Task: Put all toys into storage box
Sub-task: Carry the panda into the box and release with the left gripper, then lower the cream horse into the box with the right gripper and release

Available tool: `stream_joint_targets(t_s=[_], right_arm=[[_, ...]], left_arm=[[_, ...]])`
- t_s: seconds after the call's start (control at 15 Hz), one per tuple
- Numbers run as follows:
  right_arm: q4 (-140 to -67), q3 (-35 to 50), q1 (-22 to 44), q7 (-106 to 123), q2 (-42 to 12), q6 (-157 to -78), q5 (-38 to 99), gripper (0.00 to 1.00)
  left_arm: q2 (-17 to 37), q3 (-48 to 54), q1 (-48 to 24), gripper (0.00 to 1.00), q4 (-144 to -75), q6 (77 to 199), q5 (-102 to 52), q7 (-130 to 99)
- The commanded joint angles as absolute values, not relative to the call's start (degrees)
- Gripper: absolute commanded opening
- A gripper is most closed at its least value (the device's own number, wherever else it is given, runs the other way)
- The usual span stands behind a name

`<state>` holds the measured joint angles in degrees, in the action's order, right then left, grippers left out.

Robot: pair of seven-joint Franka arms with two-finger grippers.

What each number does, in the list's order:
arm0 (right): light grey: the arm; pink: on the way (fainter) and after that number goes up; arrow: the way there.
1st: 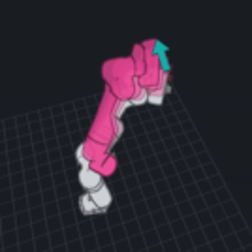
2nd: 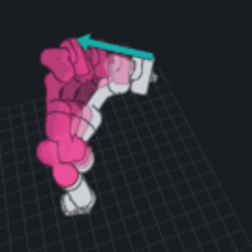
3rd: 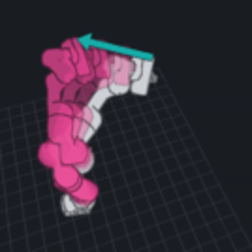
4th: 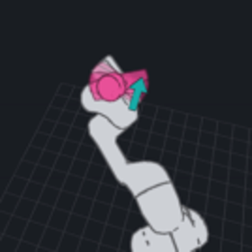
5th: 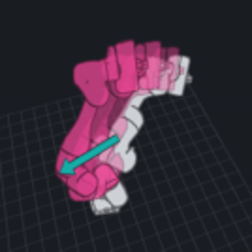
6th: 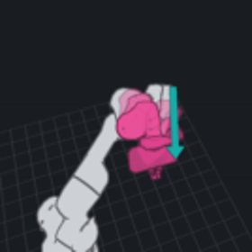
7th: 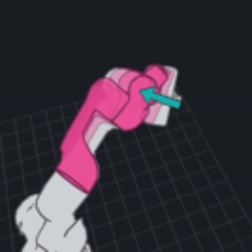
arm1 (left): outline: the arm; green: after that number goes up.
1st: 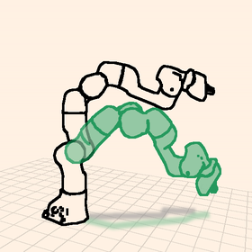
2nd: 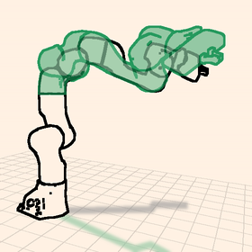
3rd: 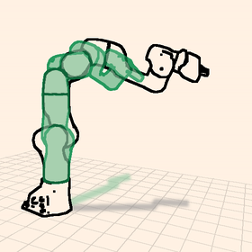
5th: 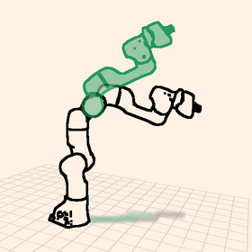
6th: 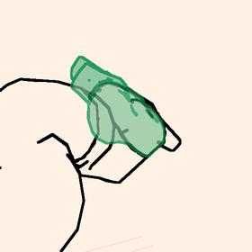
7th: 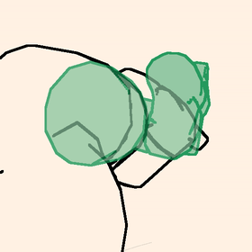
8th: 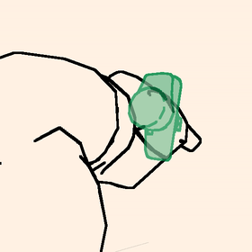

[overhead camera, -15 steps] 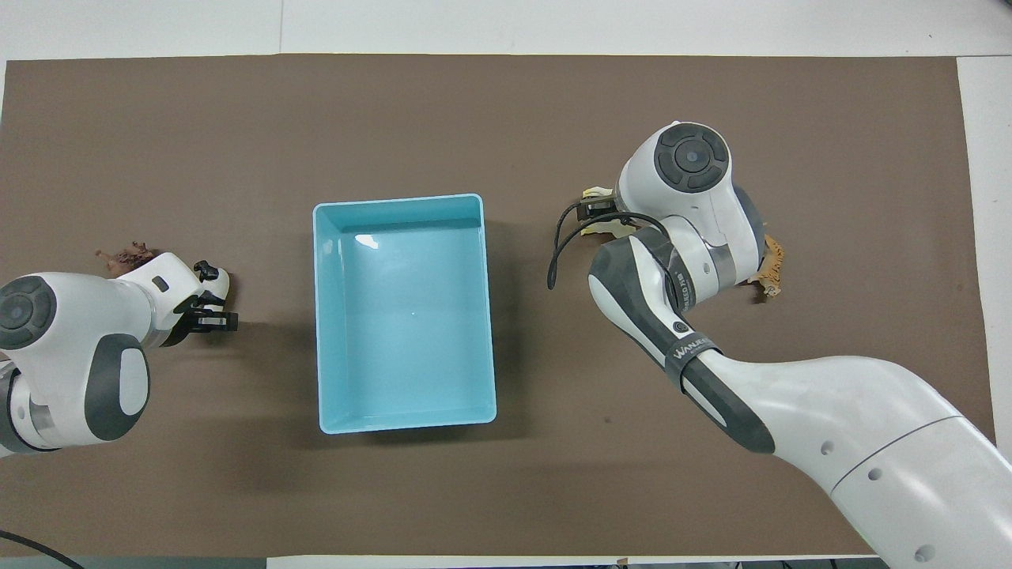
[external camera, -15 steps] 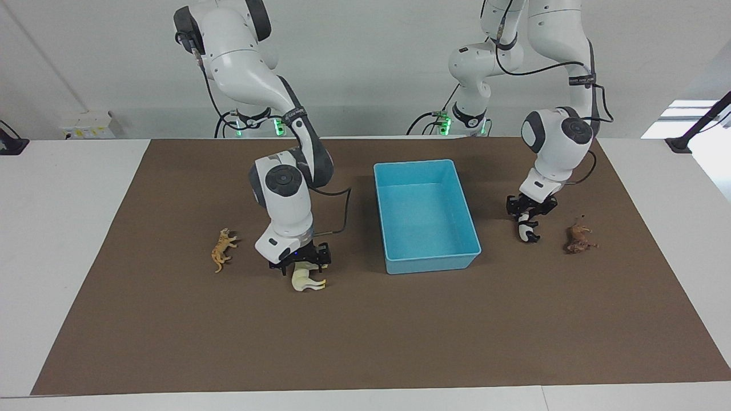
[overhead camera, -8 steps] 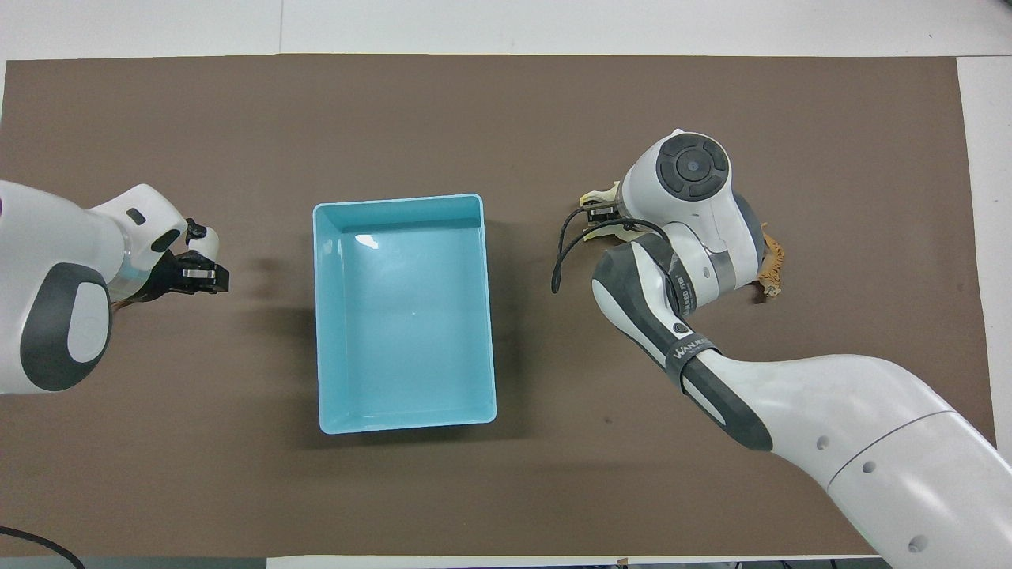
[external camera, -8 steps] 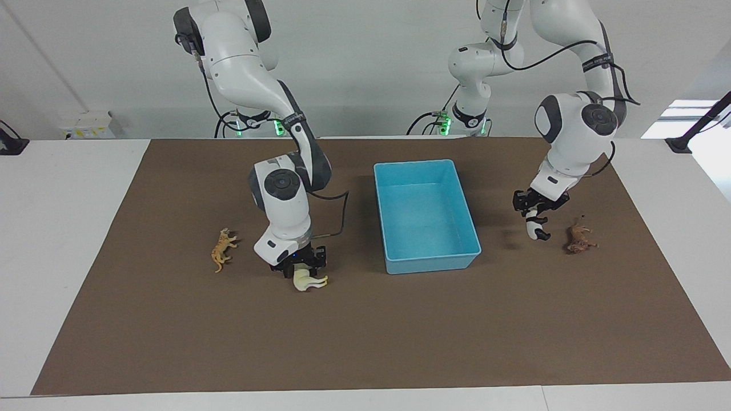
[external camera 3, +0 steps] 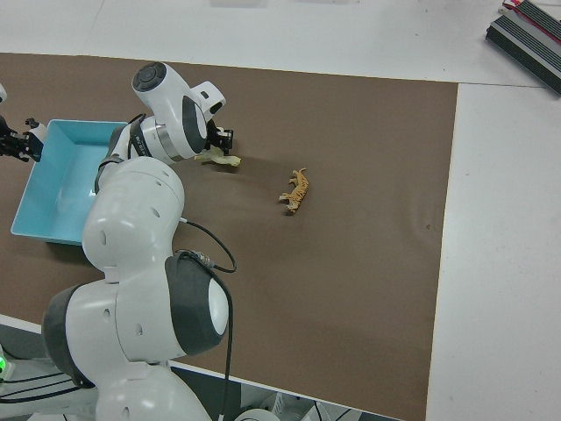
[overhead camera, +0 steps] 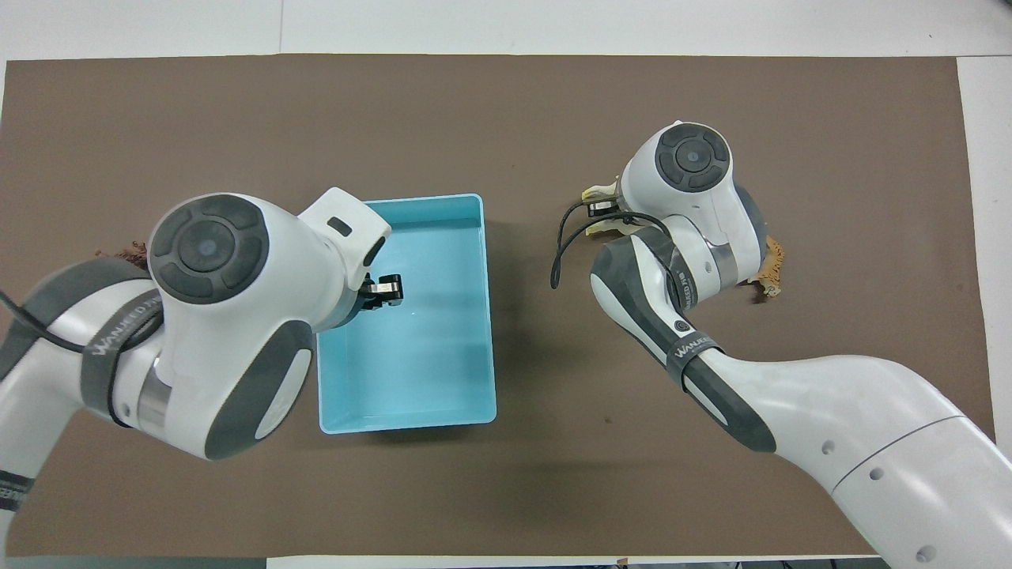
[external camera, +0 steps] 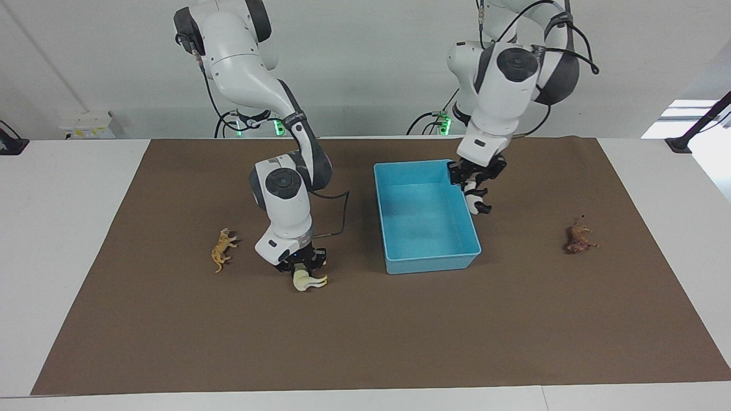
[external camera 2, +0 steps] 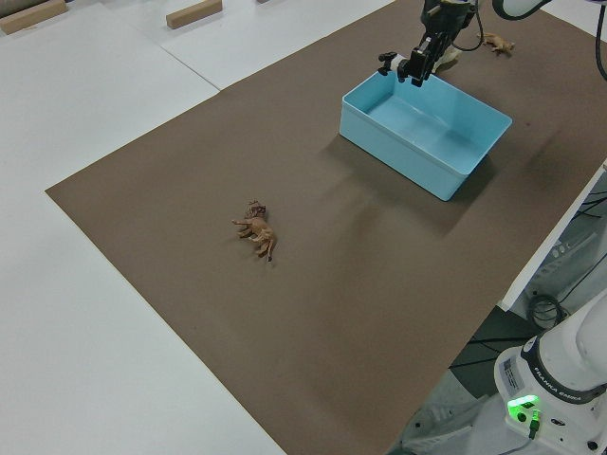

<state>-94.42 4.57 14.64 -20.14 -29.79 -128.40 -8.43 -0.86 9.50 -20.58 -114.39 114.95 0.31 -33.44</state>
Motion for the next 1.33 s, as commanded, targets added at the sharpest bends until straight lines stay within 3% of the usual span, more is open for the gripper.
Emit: stream_joint_targets(t_s=[0.0, 0.27, 0.47, 0.87, 1.07, 1.27], right_arm=[[-88.79, 4.66, 13.63, -20.66, -27.52, -119.74, -10.02, 0.00], [-83.42, 4.83, 13.97, -19.78, -24.09, -109.01, -9.32, 0.00], [-75.61, 5.80, 16.94, -20.83, -24.95, -99.87, -7.66, 0.00], [-69.35, 5.89, 31.26, -38.73, -28.12, -100.45, -5.45, 0.00], [-69.26, 5.54, 37.77, -44.90, -32.06, -106.06, -5.80, 0.00], [-69.35, 5.45, 39.20, -46.58, -36.37, -111.08, -6.15, 0.00]], left_arm=[[-1.84, 8.26, -22.50, 1.00, -120.15, 121.20, 0.26, -35.42], [-1.93, 7.56, -21.28, 1.00, -117.17, 116.65, 0.61, -34.63], [-1.14, 7.56, -10.23, 1.00, -114.79, 116.27, 0.97, -19.59], [3.32, 7.56, 10.78, 1.00, -115.66, 126.98, 1.05, 16.99], [8.16, 7.47, 13.97, 1.00, -116.28, 135.15, 1.05, 22.41], [9.23, 7.47, 17.30, 1.00, -118.38, 138.33, 4.03, 28.53]])
